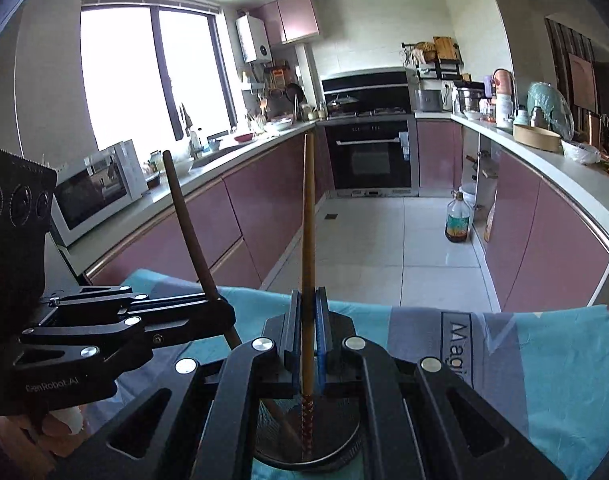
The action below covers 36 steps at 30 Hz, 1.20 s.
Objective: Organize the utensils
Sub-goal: 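Lower both held chopsticks upright into the black mesh cup, then open both grippers to release the chopsticks into the cup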
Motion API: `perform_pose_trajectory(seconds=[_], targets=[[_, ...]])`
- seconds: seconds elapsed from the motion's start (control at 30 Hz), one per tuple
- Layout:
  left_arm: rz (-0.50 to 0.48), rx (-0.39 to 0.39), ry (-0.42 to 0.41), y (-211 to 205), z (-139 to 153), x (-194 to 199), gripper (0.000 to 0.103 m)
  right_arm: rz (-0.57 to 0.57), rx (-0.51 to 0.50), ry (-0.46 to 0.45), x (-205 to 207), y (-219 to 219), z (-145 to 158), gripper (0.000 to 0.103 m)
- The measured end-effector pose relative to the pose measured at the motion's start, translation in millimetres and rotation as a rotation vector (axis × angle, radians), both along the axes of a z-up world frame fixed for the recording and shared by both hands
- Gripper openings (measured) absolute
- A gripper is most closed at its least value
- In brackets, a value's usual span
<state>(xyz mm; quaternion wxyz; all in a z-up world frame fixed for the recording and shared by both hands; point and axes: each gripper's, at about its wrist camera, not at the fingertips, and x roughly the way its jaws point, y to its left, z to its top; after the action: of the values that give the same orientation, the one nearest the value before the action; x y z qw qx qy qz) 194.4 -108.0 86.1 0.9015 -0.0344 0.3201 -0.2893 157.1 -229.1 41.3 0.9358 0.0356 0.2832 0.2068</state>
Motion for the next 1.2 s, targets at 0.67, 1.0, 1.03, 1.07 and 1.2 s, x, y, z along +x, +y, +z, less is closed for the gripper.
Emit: perform_pose_trajectory(seconds=[0.67, 1.0, 1.03, 1.07, 1.2], targets=[[0.111, 0.055, -0.038, 21, -37, 16, 0.034, -0.072, 0.014, 0.003, -19, -12, 3, 0.028], [0.184, 0.097, -0.099, 72, -48, -49, 0.054, 0.103, 0.018, -0.071, -91, 8, 10, 0.039], [0.186, 0.112, -0.083, 75, -55, -53, 0.054, 0.123, 0.016, -0.054, -95, 12, 5, 0.039], [0.185, 0.125, -0.07, 79, -62, -58, 0.054, 0.137, 0.006, -0.033, -98, 16, -2, 0.039], [0.182, 0.16, 0.009, 92, -95, -73, 0.054, 0.16, -0.021, 0.078, -99, 29, -36, 0.039]])
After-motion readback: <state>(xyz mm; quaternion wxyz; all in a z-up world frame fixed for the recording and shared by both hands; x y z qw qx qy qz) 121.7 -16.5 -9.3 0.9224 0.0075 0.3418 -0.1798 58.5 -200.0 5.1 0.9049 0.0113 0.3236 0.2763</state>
